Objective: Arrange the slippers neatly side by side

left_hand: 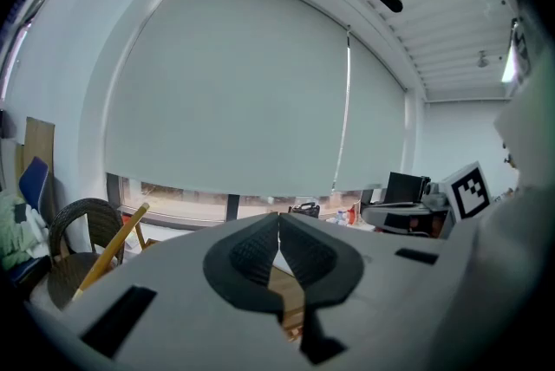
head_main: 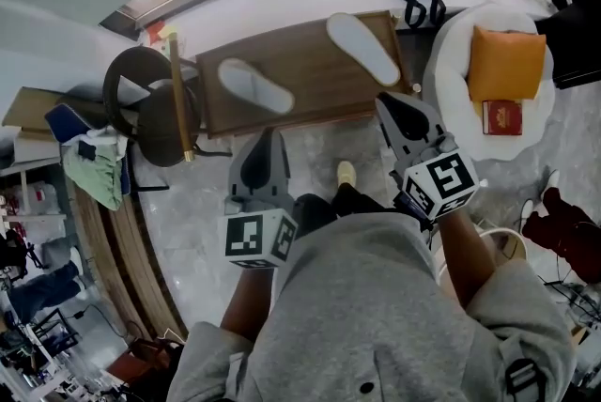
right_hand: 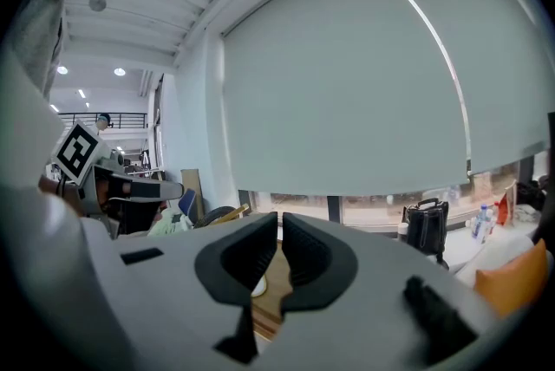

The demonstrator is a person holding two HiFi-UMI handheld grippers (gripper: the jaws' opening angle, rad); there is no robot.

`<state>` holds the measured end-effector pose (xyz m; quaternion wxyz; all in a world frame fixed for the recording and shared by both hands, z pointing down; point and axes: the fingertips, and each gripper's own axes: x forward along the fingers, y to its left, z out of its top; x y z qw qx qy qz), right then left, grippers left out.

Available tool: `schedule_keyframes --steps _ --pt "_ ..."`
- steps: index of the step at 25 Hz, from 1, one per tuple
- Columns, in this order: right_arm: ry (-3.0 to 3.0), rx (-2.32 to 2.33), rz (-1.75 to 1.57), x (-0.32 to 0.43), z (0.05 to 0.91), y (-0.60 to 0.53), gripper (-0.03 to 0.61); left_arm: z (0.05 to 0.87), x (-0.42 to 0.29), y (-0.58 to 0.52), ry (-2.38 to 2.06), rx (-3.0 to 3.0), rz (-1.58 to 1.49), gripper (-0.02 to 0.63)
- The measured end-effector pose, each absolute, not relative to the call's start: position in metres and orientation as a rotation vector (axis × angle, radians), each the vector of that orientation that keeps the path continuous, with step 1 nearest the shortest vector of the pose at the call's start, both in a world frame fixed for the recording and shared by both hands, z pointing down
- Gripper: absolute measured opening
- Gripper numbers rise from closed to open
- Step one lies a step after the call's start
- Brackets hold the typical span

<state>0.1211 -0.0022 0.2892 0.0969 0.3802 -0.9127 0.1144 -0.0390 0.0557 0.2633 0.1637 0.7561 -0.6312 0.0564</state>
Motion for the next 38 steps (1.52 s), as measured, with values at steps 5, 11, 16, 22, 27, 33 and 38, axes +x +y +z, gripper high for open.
schedule_keyframes --steps 5,11,16,22,27,33,38 --pt "-2.707 1.123 0.337 0.122 0.291 -0.006 0.032 0.264 -0.04 0.054 -1.812 2.154 0.169 0.015" --pt "-2.701 1.131 0.328 0.122 0.292 -0.014 0.032 0.263 -0.042 0.052 -1.827 2.146 0.168 0.015" --pt "-2.687 1.147 0.328 0.118 0.293 -0.026 0.032 0.267 -0.05 0.043 -1.827 2.14 0.181 0.015" --pt "-2.638 1.172 0.313 0.108 0.303 -0.048 0.032 0.278 -0.069 0.018 -1.827 2.126 0.188 0.015" --pt "-2.575 1.193 0.33 0.105 0.314 -0.069 0.034 0.286 -0.082 -0.007 -1.809 2.111 0.188 0.015" --pt "-2.484 1.23 0.355 0.097 0.342 -0.107 0.034 0.302 -0.105 -0.042 -1.768 2.093 0.206 0.015" --pt "-2.41 1.228 0.372 0.097 0.373 -0.139 0.035 0.319 -0.117 -0.068 -1.739 2.079 0.236 0.015"
